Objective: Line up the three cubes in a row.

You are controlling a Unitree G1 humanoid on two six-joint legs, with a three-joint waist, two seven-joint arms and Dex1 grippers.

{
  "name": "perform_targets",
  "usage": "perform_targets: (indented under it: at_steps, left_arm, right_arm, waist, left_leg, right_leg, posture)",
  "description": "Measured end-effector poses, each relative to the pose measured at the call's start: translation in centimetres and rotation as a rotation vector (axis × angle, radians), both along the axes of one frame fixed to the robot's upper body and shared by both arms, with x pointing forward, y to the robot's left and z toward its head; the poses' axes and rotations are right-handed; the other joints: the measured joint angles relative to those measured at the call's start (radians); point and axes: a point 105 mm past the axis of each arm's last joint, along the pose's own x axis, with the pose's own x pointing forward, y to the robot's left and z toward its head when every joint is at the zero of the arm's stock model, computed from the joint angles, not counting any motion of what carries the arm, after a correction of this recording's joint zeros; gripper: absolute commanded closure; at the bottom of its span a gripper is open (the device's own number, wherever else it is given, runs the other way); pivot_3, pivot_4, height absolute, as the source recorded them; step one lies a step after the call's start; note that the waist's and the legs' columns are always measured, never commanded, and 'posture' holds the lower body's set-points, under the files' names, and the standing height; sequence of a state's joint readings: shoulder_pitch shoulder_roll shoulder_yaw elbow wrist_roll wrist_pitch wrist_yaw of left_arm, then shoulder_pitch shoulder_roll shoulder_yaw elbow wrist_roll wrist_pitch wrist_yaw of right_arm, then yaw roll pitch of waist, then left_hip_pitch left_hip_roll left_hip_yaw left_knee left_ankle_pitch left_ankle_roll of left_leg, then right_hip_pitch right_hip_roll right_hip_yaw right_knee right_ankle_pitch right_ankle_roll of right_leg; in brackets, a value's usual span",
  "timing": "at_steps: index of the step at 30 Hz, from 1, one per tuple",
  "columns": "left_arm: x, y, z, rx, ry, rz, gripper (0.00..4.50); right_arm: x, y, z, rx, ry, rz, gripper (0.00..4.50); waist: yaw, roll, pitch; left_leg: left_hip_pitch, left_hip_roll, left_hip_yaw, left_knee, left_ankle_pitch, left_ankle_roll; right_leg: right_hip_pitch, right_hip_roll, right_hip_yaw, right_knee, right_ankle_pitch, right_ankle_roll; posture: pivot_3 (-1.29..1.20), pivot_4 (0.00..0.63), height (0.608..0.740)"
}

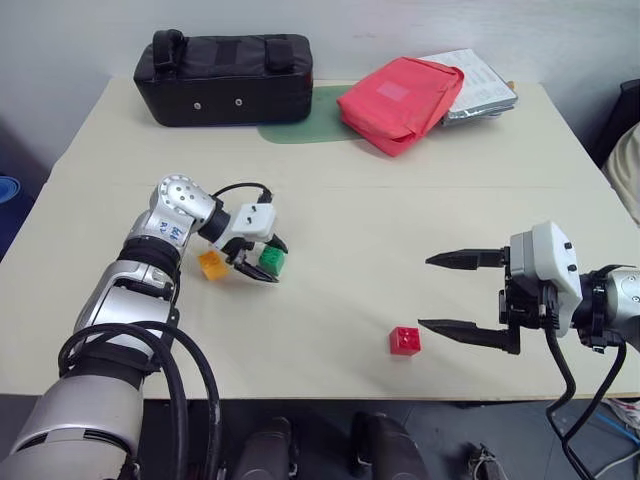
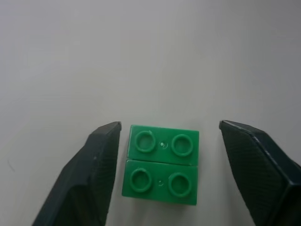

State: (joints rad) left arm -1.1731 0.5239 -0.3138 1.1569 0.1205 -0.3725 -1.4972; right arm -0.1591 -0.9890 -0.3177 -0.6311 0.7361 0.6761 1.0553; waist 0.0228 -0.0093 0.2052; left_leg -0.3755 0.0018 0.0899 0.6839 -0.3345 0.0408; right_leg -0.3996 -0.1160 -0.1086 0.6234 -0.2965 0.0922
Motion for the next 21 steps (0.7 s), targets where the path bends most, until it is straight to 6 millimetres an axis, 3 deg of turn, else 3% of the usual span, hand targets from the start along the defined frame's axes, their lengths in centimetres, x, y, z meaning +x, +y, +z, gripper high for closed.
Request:
perform_targets:
  at_steps: [3, 9, 13, 15, 21]
  left_arm:
    - [0.0, 0.0, 0.0, 0.004, -0.002, -0.002, 2.99]
    - [0.0, 0.6, 0.2, 0.013, -0.010, 0.006, 2.97]
    - [-0.2, -0.5, 1.7, -0.075, -0.033, 0.010, 2.97]
    - [-1.1, -1.6, 1.8, -0.115, -0.015, 0.001, 2.97]
    - [-7.8, -4.5, 0.4, -0.117, 0.131, 0.001, 2.97]
  right_arm:
    - [0.0, 0.0, 0.0, -0.006, -0.003, 0.000, 0.00]
    - [0.0, 0.2, 0.2, -0.007, -0.010, 0.006, 0.00]
    - [0.0, 0.3, 0.0, -0.011, -0.004, 0.016, 0.00]
    - [-0.1, 0.2, -0.4, -0.026, 0.010, 0.021, 0.00]
    - [-1.9, -0.9, -2.9, -0.100, 0.114, 0.063, 0.00]
  waist:
    - [0.001, 0.000, 0.000]
    - [0.001, 0.000, 0.000]
    - [0.000, 0.000, 0.000]
    - [0.000, 0.000, 0.000]
    - [0.000, 0.000, 0.000]
  left_leg:
    - [0.000, 0.000, 0.000, 0.000, 0.000, 0.000]
    - [0.000, 0.000, 0.000, 0.000, 0.000, 0.000]
    - [0.000, 0.000, -0.001, 0.000, 0.000, 0.000]
    - [-0.001, 0.000, -0.002, 0.000, 0.000, 0.000]
    - [0.000, 0.000, -0.005, 0.002, 0.000, 0.000]
  right_leg:
    - [0.000, 0.000, 0.000, 0.000, 0.000, 0.000]
    - [0.000, 0.000, 0.000, 0.000, 0.000, 0.000]
    - [0.000, -0.001, 0.002, 0.000, 0.000, 0.000]
    - [0.001, -0.001, 0.005, -0.001, 0.000, 0.000]
    - [0.004, 0.000, 0.006, -0.002, 0.000, 0.000]
  posture:
    - [0.00, 0.150, 0.740]
    - [0.00, 0.150, 0.740]
    - [0.00, 0.150, 0.740]
    - [0.00, 0.150, 0.740]
    - [0.00, 0.150, 0.740]
